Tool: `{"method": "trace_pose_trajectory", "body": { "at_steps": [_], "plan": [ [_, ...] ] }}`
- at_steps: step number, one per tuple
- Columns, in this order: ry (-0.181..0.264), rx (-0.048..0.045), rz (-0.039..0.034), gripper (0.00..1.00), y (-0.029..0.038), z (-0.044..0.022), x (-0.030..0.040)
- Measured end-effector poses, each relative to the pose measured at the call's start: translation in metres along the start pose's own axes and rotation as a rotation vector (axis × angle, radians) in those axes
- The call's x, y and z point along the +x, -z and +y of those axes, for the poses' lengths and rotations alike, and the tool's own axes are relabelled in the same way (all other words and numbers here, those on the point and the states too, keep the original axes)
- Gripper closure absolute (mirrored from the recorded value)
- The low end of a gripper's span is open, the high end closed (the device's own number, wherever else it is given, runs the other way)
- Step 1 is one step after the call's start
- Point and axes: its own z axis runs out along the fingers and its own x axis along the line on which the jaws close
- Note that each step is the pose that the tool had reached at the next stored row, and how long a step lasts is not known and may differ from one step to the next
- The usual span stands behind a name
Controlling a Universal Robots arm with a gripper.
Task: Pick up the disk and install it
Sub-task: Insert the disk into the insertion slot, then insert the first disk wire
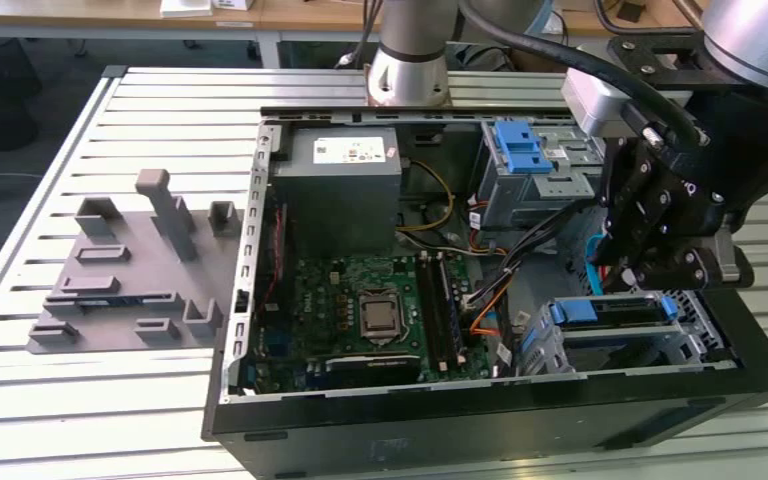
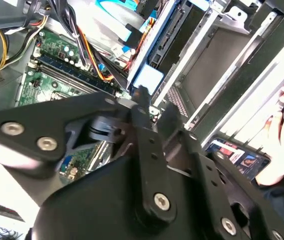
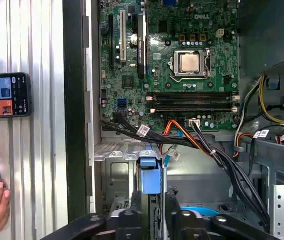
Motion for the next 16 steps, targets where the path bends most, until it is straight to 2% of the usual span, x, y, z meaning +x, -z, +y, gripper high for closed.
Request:
{"method": "trace_pose_trajectory", "body": {
  "at_steps": [2,3,5,6,16],
  "plan": [
    [0.000,0.0000,0.0001,0.76,0.0000,0.0000,0.0000],
    [0.000,0.0000,-0.0002,0.76,-0.0002,0.0000,0.0000],
    [0.000,0.0000,-0.0002,0.87,-0.0003,0.0000,0.0000],
    [0.000,0.0000,-0.0002,0.89,-0.0003,0.0000,0.0000],
    [0.000,0.0000,-0.0002,0.89,-0.0007,0.0000,0.0000]
  ]
}}
